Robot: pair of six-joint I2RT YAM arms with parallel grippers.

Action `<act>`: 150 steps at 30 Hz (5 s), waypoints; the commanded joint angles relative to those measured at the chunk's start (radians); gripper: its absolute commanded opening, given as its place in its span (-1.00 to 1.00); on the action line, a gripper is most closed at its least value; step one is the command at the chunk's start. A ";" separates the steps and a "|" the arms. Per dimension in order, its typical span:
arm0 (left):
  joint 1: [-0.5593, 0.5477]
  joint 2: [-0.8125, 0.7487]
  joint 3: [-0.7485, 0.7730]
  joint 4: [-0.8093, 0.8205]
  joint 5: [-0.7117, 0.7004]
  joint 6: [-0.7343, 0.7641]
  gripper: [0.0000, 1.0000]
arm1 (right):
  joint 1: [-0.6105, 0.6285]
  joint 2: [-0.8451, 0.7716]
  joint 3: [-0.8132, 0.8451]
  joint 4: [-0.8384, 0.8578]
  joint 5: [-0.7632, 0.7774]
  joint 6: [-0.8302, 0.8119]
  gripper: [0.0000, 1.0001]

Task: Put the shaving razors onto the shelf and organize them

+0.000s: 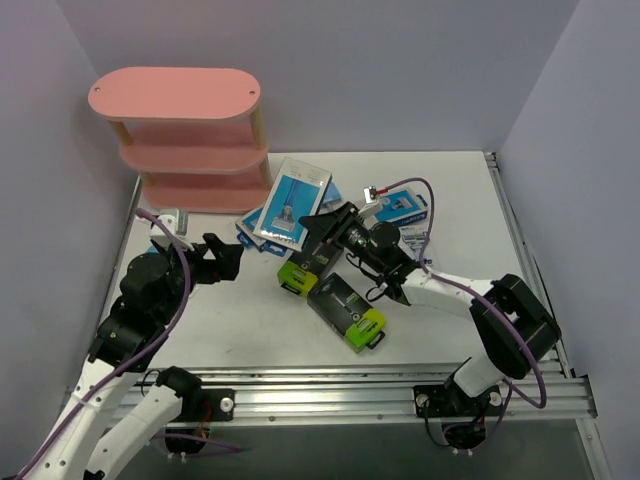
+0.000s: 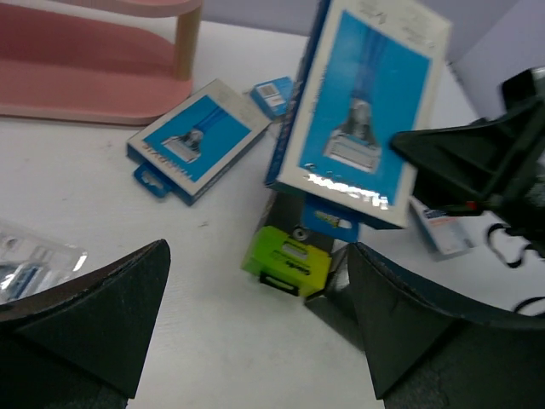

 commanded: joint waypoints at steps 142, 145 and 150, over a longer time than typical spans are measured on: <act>0.512 0.475 0.631 0.420 0.065 -0.758 -0.95 | 0.057 -0.427 -0.183 -0.446 -0.075 -0.073 0.79; 0.554 0.571 0.677 0.509 0.063 -0.790 -0.95 | 0.035 -0.422 -0.189 -0.502 -0.101 -0.099 0.79; 0.680 0.719 0.679 0.657 0.092 -0.943 -0.95 | 0.027 -0.422 -0.191 -0.573 -0.135 -0.119 0.79</act>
